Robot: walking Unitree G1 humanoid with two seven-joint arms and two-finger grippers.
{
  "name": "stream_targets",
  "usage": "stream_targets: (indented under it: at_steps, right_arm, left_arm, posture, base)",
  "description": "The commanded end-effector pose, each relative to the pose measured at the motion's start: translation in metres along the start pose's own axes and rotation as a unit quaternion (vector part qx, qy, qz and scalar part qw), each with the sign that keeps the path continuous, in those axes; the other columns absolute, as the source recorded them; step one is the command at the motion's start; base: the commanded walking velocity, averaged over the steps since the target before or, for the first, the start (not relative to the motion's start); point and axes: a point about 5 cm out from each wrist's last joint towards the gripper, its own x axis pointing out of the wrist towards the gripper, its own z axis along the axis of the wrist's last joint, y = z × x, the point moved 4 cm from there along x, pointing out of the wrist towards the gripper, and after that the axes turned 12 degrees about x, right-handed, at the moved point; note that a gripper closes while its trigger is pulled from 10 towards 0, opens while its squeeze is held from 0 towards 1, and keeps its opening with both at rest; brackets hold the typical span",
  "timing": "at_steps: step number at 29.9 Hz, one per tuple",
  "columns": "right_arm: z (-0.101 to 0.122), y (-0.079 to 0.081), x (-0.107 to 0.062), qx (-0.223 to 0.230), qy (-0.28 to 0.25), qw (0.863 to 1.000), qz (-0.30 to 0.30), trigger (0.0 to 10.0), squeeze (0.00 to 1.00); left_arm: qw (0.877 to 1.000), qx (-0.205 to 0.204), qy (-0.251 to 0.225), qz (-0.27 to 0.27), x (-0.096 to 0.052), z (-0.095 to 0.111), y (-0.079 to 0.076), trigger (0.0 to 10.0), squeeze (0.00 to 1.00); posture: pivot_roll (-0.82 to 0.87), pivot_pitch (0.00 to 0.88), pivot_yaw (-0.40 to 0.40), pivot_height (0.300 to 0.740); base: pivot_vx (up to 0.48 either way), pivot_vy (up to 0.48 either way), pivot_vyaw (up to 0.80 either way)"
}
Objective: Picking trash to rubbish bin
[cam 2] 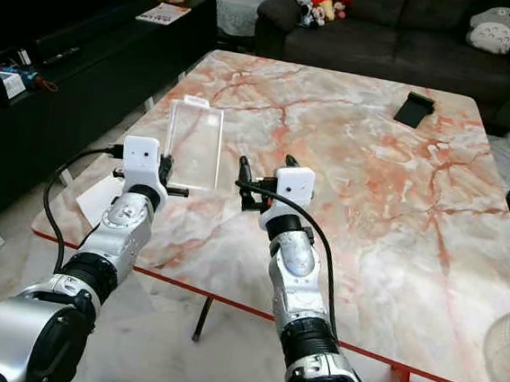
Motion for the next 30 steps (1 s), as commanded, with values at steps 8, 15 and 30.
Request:
stream_targets:
  at_steps: [8, 15, 30]
  right_arm:
    - [0.017, 0.0, 0.004, 0.007, -0.04, 0.999, -0.005, 10.0, 0.0]
    - [0.017, -0.001, 0.004, 0.006, -0.042, 0.999, -0.009, 10.0, 0.0]
    - [0.015, -0.006, 0.002, 0.004, -0.04, 0.999, -0.019, 10.0, 0.0]
  left_arm:
    - [0.991, 0.083, -0.106, 0.019, -0.012, 0.024, 0.01, 10.0, 0.0]
    - [0.985, 0.093, -0.143, 0.034, -0.013, 0.037, 0.014, 10.0, 0.0]
    - [0.983, 0.095, -0.15, 0.038, -0.014, 0.038, 0.01, 10.0, 0.0]
  posture:
    - [-0.08, 0.011, 0.033, 0.74]
    - [-0.08, 0.007, 0.036, 0.74]
    - [-0.08, 0.009, 0.04, 0.74]
  base:
    - [0.0, 0.0, 0.0]
    - [0.0, 0.0, 0.0]
    - [0.0, 0.0, 0.0]
